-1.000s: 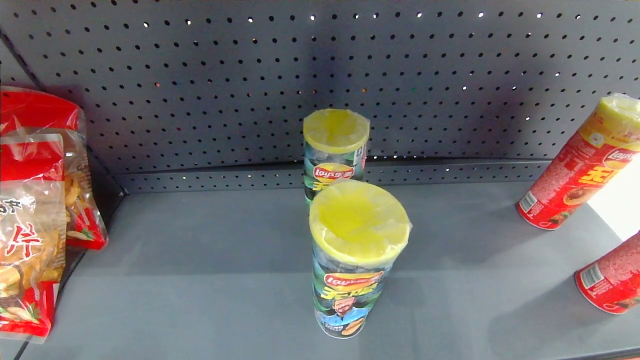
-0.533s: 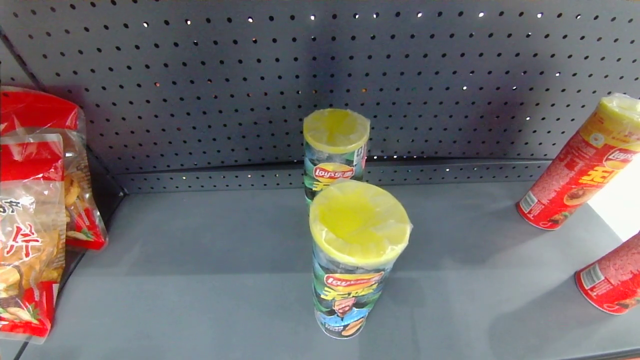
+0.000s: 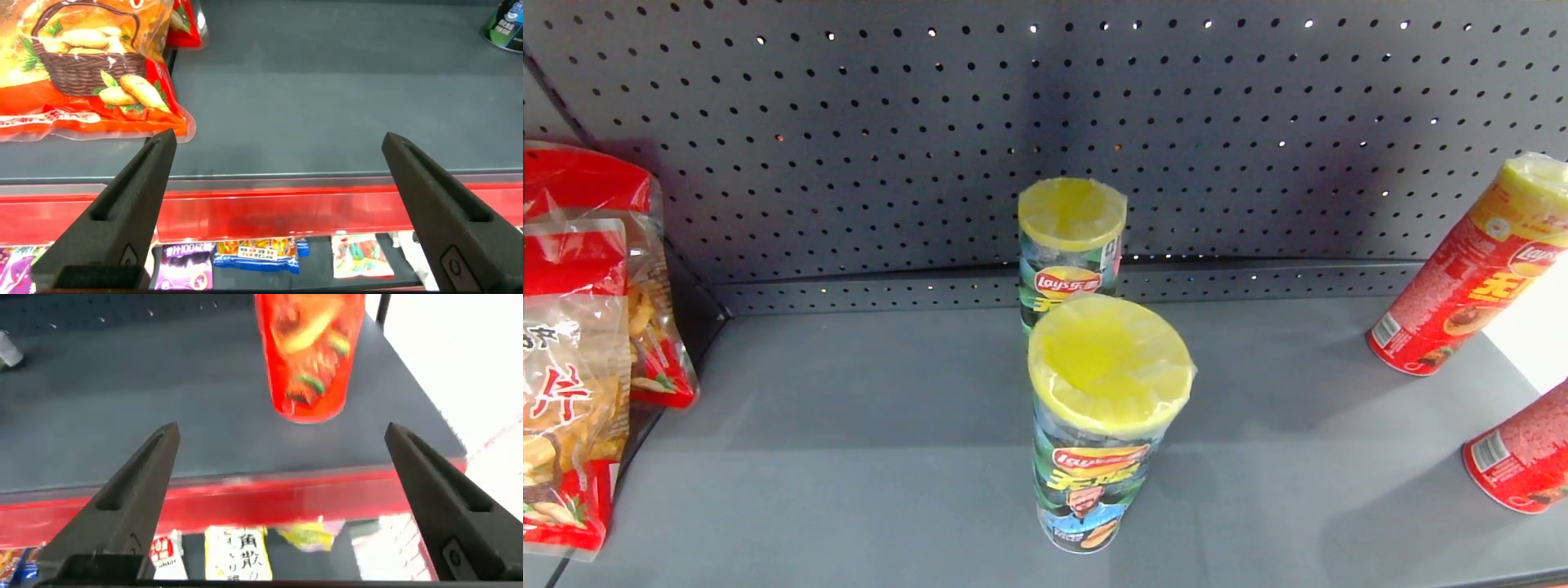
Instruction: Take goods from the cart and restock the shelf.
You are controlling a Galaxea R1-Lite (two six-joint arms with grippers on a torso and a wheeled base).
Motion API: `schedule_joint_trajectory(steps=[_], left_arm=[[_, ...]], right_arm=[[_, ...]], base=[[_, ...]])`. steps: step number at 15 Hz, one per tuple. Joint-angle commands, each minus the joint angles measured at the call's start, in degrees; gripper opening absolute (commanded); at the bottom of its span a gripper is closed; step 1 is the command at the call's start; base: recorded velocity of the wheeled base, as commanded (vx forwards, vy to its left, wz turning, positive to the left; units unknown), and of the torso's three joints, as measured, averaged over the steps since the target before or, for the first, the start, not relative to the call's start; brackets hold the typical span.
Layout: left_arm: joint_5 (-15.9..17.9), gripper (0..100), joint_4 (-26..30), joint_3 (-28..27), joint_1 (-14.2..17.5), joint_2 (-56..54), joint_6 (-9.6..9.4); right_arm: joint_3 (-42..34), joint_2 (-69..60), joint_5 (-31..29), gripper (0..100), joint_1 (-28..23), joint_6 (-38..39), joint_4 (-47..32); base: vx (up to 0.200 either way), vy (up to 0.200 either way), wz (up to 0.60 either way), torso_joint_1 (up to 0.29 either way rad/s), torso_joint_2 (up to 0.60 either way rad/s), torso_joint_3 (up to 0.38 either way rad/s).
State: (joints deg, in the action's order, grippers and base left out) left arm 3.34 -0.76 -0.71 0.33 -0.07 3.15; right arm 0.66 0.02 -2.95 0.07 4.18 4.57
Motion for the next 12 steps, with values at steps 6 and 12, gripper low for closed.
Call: schedule_joint_trajectory(steps=[6,12], left_arm=[[0.0,100,-0.04,0.0,0.02,0.07,0.02],[0.0,100,-0.04,0.0,0.02,0.07,0.02]], right_arm=[[-0.66,0.85,0.23,100,-0.6,0.04,0.0],[-0.66,-0.02,2.69,100,-0.16,-4.36,-4.48]], base=[[0.0,0.0,0.0,0.0,0.0,0.0],[0.0,0.0,0.0,0.0,0.0,0.0]])
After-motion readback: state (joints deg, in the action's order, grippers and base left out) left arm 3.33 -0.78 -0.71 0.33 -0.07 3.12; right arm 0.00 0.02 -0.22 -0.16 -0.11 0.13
